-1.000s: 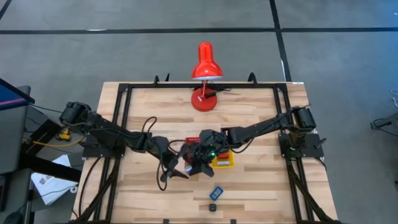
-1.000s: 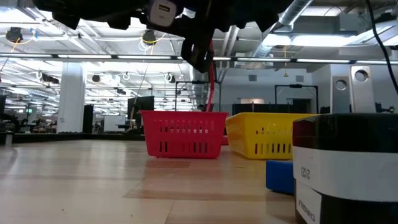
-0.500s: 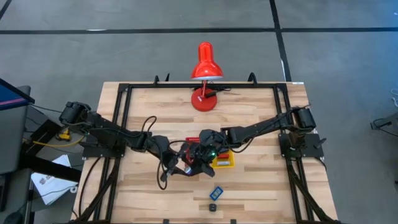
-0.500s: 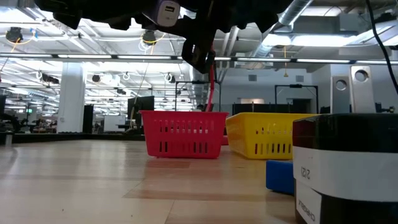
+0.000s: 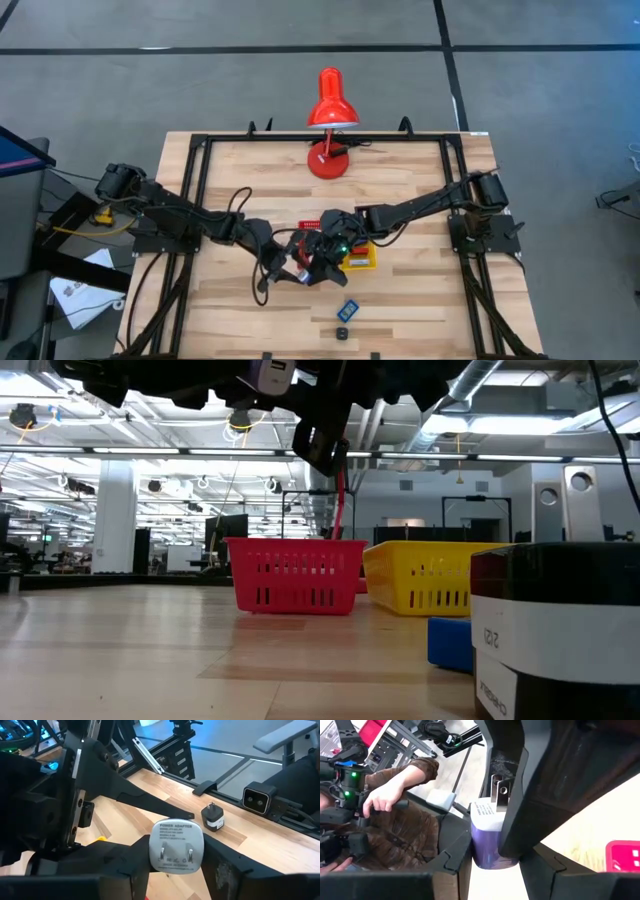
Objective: Pick & Place Office items
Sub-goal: Put the purple charger adaptor into the red bin
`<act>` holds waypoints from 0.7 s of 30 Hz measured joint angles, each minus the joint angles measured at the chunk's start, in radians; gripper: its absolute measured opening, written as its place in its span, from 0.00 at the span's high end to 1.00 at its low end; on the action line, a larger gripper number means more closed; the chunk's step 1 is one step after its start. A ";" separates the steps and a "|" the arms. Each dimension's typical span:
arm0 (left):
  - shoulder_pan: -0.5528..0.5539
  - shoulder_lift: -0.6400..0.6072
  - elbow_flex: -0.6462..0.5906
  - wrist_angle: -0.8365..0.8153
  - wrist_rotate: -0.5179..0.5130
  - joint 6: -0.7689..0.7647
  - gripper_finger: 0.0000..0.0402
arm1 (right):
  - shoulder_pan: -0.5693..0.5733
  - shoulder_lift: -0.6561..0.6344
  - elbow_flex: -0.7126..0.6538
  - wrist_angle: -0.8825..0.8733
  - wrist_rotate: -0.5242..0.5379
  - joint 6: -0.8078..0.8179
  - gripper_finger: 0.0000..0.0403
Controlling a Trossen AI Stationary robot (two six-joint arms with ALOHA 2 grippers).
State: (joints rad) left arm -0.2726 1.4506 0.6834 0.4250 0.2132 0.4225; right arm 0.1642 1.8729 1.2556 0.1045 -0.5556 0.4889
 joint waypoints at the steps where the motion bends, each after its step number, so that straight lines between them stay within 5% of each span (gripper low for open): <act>1: 0.000 0.000 0.000 0.000 -0.001 0.000 0.64 | 0.000 0.000 0.000 0.000 -0.001 0.000 0.69; 12: 0.000 0.000 0.000 -0.002 -0.002 0.019 0.69 | 0.000 -0.001 0.000 -0.002 0.006 -0.002 0.67; 21: 0.000 0.000 0.000 -0.001 -0.003 0.023 0.68 | 0.000 -0.002 0.000 0.004 -0.016 -0.028 0.45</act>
State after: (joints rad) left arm -0.2726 1.4506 0.6834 0.4241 0.2100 0.4454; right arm 0.1638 1.8709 1.2556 0.1081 -0.5720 0.4611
